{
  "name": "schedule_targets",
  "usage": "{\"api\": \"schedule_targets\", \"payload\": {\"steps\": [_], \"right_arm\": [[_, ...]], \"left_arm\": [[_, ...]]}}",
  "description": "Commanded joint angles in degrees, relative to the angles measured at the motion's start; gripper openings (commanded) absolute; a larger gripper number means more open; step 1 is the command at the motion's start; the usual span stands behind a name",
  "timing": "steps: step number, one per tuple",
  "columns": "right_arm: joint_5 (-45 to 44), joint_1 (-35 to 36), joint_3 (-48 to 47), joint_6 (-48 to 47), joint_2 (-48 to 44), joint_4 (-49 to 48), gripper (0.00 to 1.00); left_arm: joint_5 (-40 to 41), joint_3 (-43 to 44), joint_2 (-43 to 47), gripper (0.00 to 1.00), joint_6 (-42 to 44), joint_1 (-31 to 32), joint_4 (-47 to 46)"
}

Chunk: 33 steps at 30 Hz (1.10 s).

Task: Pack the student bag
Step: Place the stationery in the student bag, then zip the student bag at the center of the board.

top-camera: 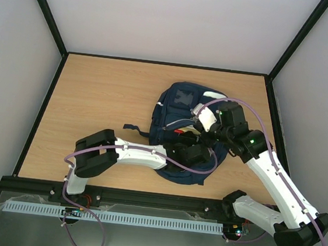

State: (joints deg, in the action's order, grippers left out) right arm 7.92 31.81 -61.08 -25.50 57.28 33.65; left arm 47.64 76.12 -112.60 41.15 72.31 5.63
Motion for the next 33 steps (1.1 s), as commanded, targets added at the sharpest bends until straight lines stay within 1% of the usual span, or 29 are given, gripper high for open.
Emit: {"api": "schedule_targets", "payload": {"steps": [1,7,10,13,16,19,24,27,30,33], "right_arm": [[5.0,0.97,0.74,1.3,-3.17,-2.02,0.01],[5.25,0.97,2.28,1.61,-3.85,-3.03,0.01],[4.61,0.97,2.62,1.5,-3.9,-3.56,0.01],[4.72,0.97,2.71,1.58,-4.25,-3.76,0.01],[4.28,0.97,2.69,1.44,-4.3,-3.78,0.01],[3.57,0.97,2.96,1.09,-4.43,-3.85,0.01],[3.09,0.97,6.02,0.73,-4.55,-5.1,0.01],[3.02,0.97,8.13,0.59,-4.28,-5.85,0.01],[2.58,0.97,11.01,-0.55,-4.22,-6.72,0.01],[1.04,0.97,15.0,-2.62,-3.98,-7.78,0.02]], "left_arm": [[-0.14,2.77,0.45,0.39,-1.49,-2.76,0.59],[1.72,0.46,4.7,0.48,-2.31,0.57,1.03],[2.95,0.43,6.92,0.5,-3.34,3.18,2.88],[4.82,0.21,8.85,0.54,-4.83,6.0,5.28],[6.04,-0.3,10.57,0.56,-8.06,8.22,8.95],[7.4,-3.02,13.46,0.56,-13.1,11.71,11.75],[6.77,-8.33,18.29,0.56,-23.4,18.77,16.55],[6.38,-10.7,19.55,0.55,-32.03,22.09,21.13],[3.64,-13.36,21.74,0.55,-41.55,23.56,23.74],[-0.46,-18.57,27.04,0.56,-48.22,23.16,19.72]]}}
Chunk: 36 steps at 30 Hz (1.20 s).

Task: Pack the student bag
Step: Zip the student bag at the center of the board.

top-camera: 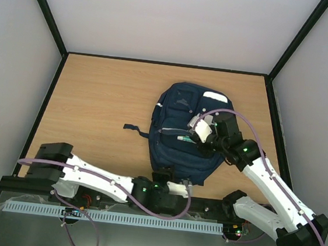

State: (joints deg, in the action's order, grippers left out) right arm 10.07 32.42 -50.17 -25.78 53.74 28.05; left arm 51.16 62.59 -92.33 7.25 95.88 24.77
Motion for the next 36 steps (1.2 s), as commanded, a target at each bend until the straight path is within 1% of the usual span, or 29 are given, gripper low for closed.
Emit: {"api": "schedule_targets", "payload": {"steps": [1,5,7,9,10,13,15,17,21,23,25,27,30,33,36], "right_arm": [[-1.74,0.36,5.32,-2.98,-0.33,-2.44,0.02],[-2.54,0.36,9.25,-4.5,0.32,-2.91,0.03],[-2.37,0.36,10.74,-4.95,0.76,-2.98,0.04],[-1.66,0.36,11.72,-5.13,1.28,-2.88,0.06],[-1.13,0.36,12.07,-5.22,1.49,-2.61,0.09],[1.95,0.36,12.1,-6.07,2.13,-0.36,0.3],[5.21,0.36,11.48,-6.93,2.05,1.88,0.4],[7.46,0.36,9.96,-7.09,1.48,4.0,0.46],[11.93,0.36,4.96,-7.23,0.01,8.52,0.51],[14.29,0.36,1.62,-7.5,0.01,11.08,0.53],[14.92,0.36,-0.91,-6.29,0.2,11.43,0.53],[14.32,0.35,-2.05,-3.83,0.52,9.7,0.52],[11.45,0.36,-0.81,-1.35,1.9,4.28,0.49],[7.19,0.36,1.26,0.53,5.56,-0.49,0.43],[4.72,0.36,3.61,0.74,8.99,-3.36,0.41]], "left_arm": [[-5.96,-6.71,9.19,0.56,-15.72,-0.61,-1.31],[-11.62,-12.4,18.9,0.57,-22.06,-4.37,-7.43],[-16.79,-15.08,24.55,0.59,-24.54,-8.47,-10.63],[-20.99,-17.15,28.3,0.6,-26.88,-13.52,-12.6],[-23.44,-17.94,29.63,0.6,-28.14,-16.41,-13.2],[-29.46,-18.87,31.68,0.62,-31.28,-24.73,-13.63],[-33.92,-18.87,31.59,0.62,-33.01,-30.84,-13.81],[-38.72,-19.17,31.03,0.61,-34.52,-35.12,-14.97],[-44.38,-19.18,28.4,0.6,-38.7,-41.58,-17.19],[-46.79,-18.45,26.77,0.59,-37.66,-43.69,-17.52],[-48.38,-17.72,25.31,0.58,-36.91,-45.4,-17.19],[-54.61,-18.29,23.45,0.51,-35.94,-48.44,-19.07],[-61.88,-18.24,19.28,0.5,-38.18,-53.45,-21.2],[-64.78,-16.71,15.65,0.5,-38.39,-55.7,-21.88],[-64.94,-16.25,13.9,0.49,-32.29,-56.02,-22.62]]}}
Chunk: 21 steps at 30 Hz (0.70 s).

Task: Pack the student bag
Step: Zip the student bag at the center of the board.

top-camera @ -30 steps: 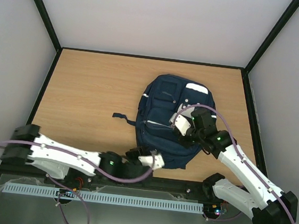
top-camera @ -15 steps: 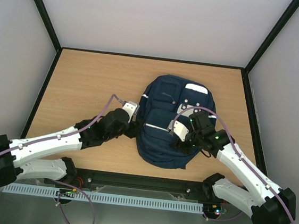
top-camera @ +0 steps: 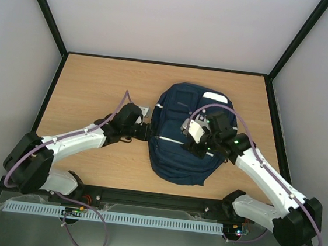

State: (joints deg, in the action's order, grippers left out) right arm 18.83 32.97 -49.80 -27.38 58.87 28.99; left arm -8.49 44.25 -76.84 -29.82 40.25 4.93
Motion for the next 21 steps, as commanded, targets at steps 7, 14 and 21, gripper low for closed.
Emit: {"api": "schedule_targets", "payload": {"steps": [7,14,21], "right_arm": [[-10.57,-0.19,9.06,2.18,9.38,-10.82,0.41],[-11.83,-0.19,10.37,3.23,12.14,-10.93,0.4],[-11.39,-0.19,10.5,3.21,12.58,-10.54,0.4]], "left_arm": [[-4.4,-10.65,-0.11,0.51,12.51,-0.61,-23.85],[-7.18,-12.35,-2.56,0.99,20.72,-0.52,-27.31],[-3.26,-10.27,-2.99,0.99,31.0,-0.9,-25.59]]}}
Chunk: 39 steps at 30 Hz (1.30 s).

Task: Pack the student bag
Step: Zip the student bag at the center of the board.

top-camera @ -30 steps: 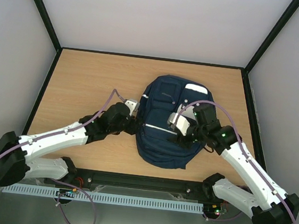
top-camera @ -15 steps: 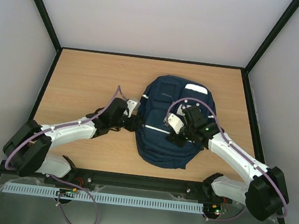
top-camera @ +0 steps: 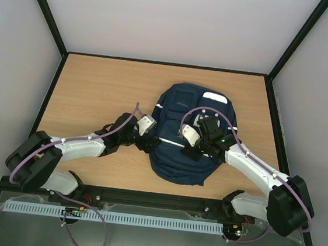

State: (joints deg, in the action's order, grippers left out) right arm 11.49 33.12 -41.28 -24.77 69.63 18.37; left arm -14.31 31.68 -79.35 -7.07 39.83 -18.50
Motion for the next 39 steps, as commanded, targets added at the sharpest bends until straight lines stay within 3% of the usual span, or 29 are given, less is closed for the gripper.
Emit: {"api": "schedule_targets", "payload": {"steps": [1,6,11,15,19,25,34,39], "right_arm": [[-3.95,-0.34,1.91,0.56,1.83,0.14,0.4],[-3.6,-0.34,1.89,0.6,2.18,0.34,0.4],[-3.02,-0.32,1.76,0.68,2.23,0.52,0.4],[-2.53,-0.34,1.73,0.62,2.57,0.84,0.4],[-2.56,-0.34,1.75,0.52,2.92,0.88,0.4],[-2.99,-0.3,1.74,0.52,3.23,0.88,0.4],[-2.87,-0.34,1.64,0.43,3.81,0.96,0.39],[-2.99,-0.34,1.71,0.5,3.57,1.05,0.39]], "left_arm": [[2.56,2.24,-0.45,0.99,8.82,-0.77,-2.41],[1.16,0.55,1.17,0.98,10.87,-2.88,-3.85],[-7.55,0.04,-1.21,0.69,16.61,-4.14,-1.67],[-9.44,4.17,-6.96,0.62,19.19,-3.9,3.16],[-8.72,6.71,-10.27,0.58,20.27,-3.51,4.67],[-8.51,7.59,-10.89,0.36,20.07,-3.12,5.69],[-2.16,5.29,-9.73,0.31,19.05,0.77,7.56],[0.65,5.61,-10.64,0.16,17.19,1.63,8.17]]}}
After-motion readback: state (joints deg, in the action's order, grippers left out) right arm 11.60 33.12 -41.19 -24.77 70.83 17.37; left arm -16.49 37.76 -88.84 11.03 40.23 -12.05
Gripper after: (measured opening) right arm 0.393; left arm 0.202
